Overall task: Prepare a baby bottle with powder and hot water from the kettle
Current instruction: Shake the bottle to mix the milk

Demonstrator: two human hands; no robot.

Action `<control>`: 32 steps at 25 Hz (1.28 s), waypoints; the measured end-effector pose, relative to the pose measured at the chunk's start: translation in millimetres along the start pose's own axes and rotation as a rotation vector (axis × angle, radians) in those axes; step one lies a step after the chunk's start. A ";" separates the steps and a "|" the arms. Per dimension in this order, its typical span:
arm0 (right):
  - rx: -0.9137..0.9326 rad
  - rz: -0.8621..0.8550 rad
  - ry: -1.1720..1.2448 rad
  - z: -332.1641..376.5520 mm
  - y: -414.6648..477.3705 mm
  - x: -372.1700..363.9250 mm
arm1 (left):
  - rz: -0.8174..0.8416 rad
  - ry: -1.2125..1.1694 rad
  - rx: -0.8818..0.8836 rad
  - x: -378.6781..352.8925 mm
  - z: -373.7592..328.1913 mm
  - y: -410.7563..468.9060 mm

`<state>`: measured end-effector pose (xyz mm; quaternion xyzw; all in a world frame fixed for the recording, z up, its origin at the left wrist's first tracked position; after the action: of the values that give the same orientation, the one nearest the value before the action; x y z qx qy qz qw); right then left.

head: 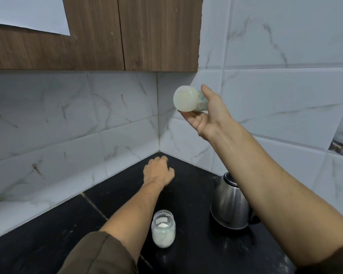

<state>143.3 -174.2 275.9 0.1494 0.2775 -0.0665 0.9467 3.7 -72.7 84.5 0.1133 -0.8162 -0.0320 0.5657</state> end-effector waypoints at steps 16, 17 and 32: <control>-0.049 0.015 -0.001 -11.4 3.3 -1.8 | -0.007 -0.004 -0.005 1.5 -2.0 3.1; -0.047 -0.042 0.043 -10.8 3.7 -0.2 | -0.004 -0.005 -0.002 0.2 -1.3 2.8; 0.356 0.183 -0.302 -26.2 13.2 -8.0 | 0.003 -0.008 0.000 0.7 -4.5 6.8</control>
<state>126.1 -153.0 262.5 0.3265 0.1023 -0.0500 0.9383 6.6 -65.9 88.0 0.1119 -0.8185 -0.0318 0.5626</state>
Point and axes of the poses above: each hand's wrist, its own y-axis towards the middle knuckle, its own x-axis out of the back of the hand, z = x × y, the point moved 3 cm from there along y, towards the middle knuckle, and after that the axes turned 14 degrees about x, right-handed, at the moved point
